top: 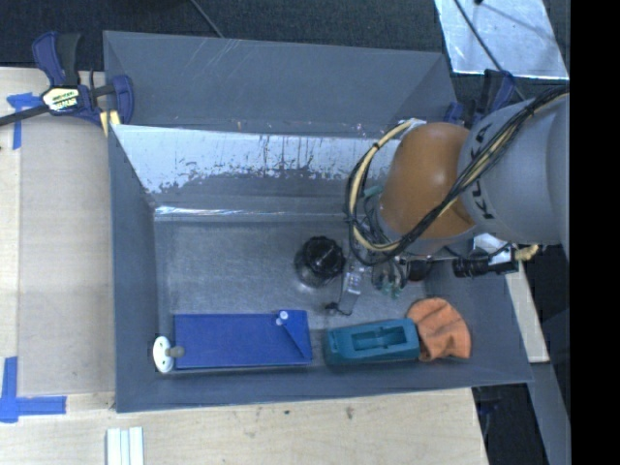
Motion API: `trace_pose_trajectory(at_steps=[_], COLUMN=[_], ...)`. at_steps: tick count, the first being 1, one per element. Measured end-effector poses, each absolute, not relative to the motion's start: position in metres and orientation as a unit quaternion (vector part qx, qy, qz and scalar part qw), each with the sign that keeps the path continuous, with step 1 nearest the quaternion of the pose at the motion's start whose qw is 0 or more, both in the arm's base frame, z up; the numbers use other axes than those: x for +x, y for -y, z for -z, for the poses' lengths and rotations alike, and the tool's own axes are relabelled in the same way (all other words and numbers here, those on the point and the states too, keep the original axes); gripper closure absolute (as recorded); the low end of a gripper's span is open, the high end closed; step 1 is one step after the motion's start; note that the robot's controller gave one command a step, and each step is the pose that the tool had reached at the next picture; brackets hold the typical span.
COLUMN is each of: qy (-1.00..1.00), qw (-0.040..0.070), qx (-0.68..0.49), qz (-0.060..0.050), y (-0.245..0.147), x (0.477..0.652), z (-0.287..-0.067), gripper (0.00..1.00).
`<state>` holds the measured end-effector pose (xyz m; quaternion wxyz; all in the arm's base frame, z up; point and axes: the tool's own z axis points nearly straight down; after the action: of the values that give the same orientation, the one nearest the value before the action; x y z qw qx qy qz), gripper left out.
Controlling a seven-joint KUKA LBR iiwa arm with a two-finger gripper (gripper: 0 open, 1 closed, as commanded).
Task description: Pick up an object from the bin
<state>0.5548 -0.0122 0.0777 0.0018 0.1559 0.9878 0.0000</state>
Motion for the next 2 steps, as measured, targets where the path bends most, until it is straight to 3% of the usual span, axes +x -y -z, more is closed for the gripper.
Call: trace_pose_trajectory(at_steps=[1,2], qy=[-0.993,-0.982], qw=[0.004,0.002], qx=[0.121,0.189], qz=[0.000,0.000], y=[0.033,0.023], x=[0.557,0.583], z=[-0.075,-0.086], gripper=[0.00,0.00])
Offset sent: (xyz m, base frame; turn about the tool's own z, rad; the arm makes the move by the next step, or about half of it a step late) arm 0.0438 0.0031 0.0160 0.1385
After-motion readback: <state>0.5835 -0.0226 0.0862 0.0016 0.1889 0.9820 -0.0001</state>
